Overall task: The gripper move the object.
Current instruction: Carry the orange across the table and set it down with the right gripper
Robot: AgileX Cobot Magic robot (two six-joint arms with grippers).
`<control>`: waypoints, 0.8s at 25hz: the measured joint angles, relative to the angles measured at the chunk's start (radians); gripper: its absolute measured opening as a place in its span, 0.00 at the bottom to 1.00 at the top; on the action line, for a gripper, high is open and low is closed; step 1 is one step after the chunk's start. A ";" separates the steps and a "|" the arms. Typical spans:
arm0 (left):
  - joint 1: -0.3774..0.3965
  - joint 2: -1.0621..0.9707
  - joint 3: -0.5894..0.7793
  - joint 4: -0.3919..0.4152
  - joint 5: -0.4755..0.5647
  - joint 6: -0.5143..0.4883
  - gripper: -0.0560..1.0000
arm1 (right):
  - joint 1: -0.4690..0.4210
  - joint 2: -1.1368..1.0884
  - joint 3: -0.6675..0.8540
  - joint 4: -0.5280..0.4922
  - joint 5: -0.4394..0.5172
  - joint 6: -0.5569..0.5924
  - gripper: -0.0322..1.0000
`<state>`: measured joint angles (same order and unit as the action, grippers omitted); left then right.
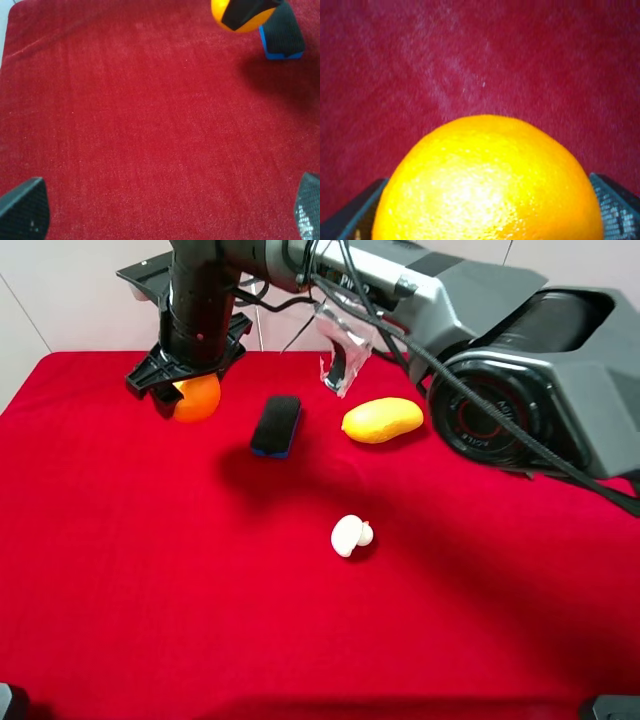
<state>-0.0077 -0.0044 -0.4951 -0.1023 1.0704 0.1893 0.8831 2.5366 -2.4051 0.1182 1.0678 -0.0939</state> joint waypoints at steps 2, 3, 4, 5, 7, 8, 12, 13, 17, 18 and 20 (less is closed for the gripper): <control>0.000 0.000 0.000 0.000 0.000 0.000 0.98 | 0.000 0.014 0.000 0.000 -0.028 -0.001 0.57; 0.000 0.000 0.000 0.000 0.000 0.000 0.98 | 0.000 0.022 0.000 -0.002 -0.046 -0.001 0.57; 0.000 0.000 0.000 0.000 0.000 0.000 0.98 | 0.000 0.031 0.000 -0.006 -0.059 -0.001 0.57; 0.000 0.000 0.000 0.000 0.000 0.000 0.98 | 0.000 0.037 0.000 -0.015 -0.078 -0.001 0.57; 0.000 0.000 0.000 0.000 0.000 0.000 0.98 | 0.000 0.051 0.000 -0.031 -0.111 -0.001 0.57; 0.000 0.000 0.000 0.000 0.000 0.000 0.98 | 0.000 0.056 0.000 -0.039 -0.122 -0.001 0.57; 0.000 0.000 0.000 0.000 0.000 0.000 0.98 | -0.007 0.081 0.000 -0.050 -0.162 -0.001 0.57; 0.000 0.000 0.000 0.000 0.000 0.000 0.98 | -0.011 0.089 0.000 -0.053 -0.169 -0.001 0.57; 0.000 0.000 0.000 0.000 0.000 0.000 0.98 | -0.024 0.112 0.000 -0.057 -0.188 -0.001 0.57; 0.000 0.000 0.000 0.000 0.000 0.000 0.98 | -0.025 0.118 0.000 -0.057 -0.188 -0.001 0.57; 0.000 0.000 0.000 0.000 0.000 0.000 0.98 | -0.026 0.126 0.000 -0.058 -0.190 -0.001 0.57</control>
<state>-0.0077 -0.0044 -0.4951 -0.1023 1.0704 0.1893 0.8569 2.6624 -2.4051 0.0600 0.8783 -0.0950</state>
